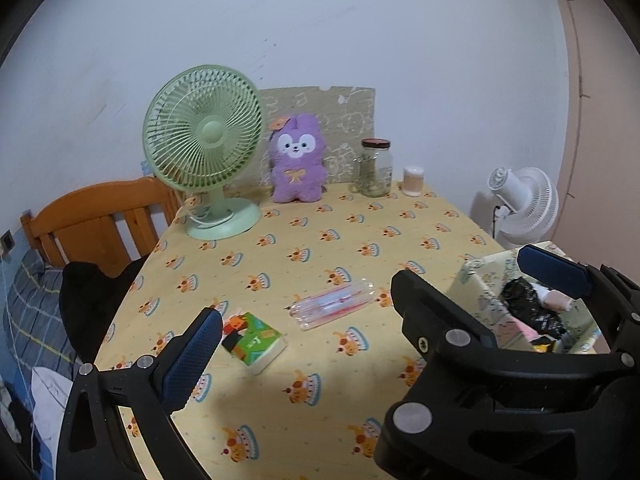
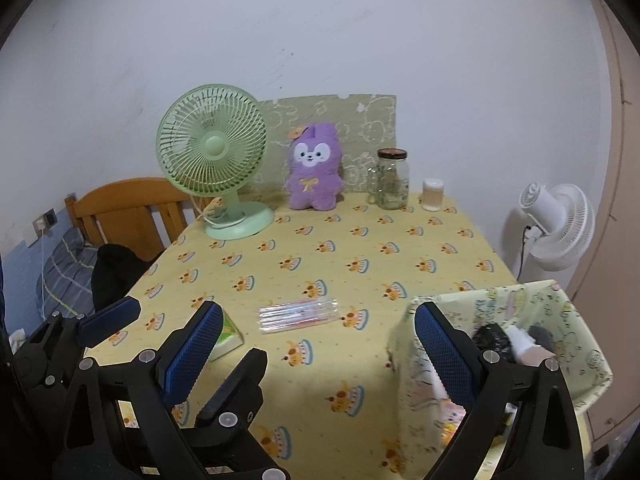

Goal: Organize soft objects
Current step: 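Lift both open tools out of the box, then move the left tool to the green tissue pack while the right tool approaches the straw bag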

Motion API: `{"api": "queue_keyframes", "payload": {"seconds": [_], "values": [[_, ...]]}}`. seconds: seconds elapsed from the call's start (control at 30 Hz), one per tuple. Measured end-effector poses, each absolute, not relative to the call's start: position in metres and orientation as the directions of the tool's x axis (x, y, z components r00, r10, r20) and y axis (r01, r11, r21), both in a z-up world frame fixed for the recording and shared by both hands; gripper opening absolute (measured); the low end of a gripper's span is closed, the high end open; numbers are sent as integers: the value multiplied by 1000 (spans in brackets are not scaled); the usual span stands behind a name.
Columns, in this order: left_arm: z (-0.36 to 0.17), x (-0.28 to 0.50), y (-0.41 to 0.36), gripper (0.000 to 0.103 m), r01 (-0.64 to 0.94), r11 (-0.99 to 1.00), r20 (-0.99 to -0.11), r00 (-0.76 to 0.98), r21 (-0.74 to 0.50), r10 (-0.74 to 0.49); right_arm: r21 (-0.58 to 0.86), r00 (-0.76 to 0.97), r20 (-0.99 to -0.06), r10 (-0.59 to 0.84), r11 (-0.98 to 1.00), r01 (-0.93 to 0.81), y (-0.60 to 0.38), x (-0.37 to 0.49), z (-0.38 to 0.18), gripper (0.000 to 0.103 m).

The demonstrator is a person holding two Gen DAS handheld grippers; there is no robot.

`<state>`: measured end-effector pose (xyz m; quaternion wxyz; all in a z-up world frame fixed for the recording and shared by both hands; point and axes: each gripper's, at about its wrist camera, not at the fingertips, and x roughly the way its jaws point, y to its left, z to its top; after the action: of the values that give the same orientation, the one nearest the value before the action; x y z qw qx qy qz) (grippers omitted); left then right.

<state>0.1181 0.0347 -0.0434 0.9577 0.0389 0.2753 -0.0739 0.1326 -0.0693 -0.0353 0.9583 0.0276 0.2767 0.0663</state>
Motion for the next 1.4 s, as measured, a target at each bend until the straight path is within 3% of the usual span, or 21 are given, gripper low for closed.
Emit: {"api": "queue_keyframes", "payload": {"seconds": [1.4], "values": [[-118, 219, 93, 103, -1, 999, -712, 702, 44, 32, 148, 739, -643, 201, 979, -138, -18, 242, -116, 98]]}}
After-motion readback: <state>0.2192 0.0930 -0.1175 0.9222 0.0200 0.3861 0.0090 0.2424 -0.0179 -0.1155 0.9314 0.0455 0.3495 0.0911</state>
